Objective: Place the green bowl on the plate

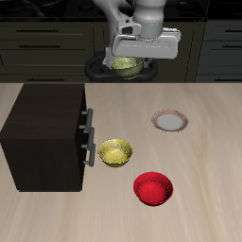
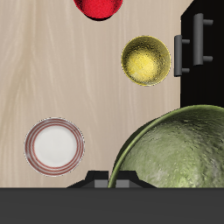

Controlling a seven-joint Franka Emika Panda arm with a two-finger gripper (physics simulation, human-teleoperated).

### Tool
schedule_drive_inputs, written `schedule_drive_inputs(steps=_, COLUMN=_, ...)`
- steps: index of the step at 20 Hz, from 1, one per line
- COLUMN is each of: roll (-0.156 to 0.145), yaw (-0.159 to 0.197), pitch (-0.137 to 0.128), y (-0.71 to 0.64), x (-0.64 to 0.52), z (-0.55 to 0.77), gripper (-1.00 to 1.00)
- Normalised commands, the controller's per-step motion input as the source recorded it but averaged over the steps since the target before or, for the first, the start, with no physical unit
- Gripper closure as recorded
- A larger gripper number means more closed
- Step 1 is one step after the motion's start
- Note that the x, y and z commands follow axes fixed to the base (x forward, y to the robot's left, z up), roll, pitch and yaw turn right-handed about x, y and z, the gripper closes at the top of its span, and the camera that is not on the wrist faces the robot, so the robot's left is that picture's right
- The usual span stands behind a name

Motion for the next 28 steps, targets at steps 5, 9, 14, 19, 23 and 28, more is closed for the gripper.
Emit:
schedule_drive_inputs(steps=5, roll=0.015, yaw=0.009, pitch=0.020, y=0.36, x=0.04, z=-0.12, gripper=1.00)
schedule_drive_inputs(steps=9, roll=-0.008, yaw=0.024, pitch=0.008, y=0.35, x=0.03, z=-0.18, gripper=1.00)
schedule_drive_inputs(steps=14, roll=0.024, yaw=-0.030, pitch=0.024, y=0.48, x=-0.03, z=-0.23, gripper=1.00)
schedule_drive_inputs(steps=19, roll=0.008, yaw=0.004, pitch=0.012, y=0.38, x=-0.06, z=-0.20, gripper=1.00)
schedule_drive_inputs(steps=23, roll=-0.009, yaw=-0.008, pitch=0.006, y=0.18, x=-0.04, z=-0.20, gripper=1.00)
schedule_drive_inputs(steps=28, roll=0.015, yaw=-0.016, pitch=0.036, y=0.19, x=-0.02, z=-0.30, gripper=1.00)
